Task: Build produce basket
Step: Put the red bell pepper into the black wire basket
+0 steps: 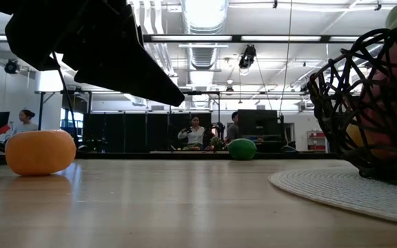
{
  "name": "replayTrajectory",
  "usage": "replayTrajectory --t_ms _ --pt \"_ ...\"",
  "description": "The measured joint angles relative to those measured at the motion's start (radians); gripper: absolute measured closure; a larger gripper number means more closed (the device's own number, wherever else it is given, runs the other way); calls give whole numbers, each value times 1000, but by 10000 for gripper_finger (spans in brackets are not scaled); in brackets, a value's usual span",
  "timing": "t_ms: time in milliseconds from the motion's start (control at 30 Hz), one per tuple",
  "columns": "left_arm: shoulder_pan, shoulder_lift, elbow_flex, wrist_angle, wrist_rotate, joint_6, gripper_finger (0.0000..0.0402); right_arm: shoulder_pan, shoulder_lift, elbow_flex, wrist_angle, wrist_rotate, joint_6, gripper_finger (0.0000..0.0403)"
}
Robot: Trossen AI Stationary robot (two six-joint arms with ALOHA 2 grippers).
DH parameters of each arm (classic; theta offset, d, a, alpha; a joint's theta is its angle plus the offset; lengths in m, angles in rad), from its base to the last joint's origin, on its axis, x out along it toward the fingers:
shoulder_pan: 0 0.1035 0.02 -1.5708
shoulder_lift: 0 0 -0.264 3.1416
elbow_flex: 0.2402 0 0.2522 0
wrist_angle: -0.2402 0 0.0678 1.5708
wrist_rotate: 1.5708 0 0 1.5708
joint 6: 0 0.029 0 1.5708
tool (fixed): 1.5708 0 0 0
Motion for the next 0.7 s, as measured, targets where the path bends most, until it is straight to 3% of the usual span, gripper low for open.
replayTrajectory --t_ms 200,433,567,700 --pt "0 0 0 0 0 0 175 -75 -11 -6 28 -55 -98 181" --pt "0 0 0 0 0 0 175 -163 15 -8 179 -104 -319 290" --pt "0 0 0 0 0 0 175 -191 30 -27 173 -214 -346 336" --pt "-7 -3 1 -4 0 0 175 -190 32 -44 173 -247 -361 368"
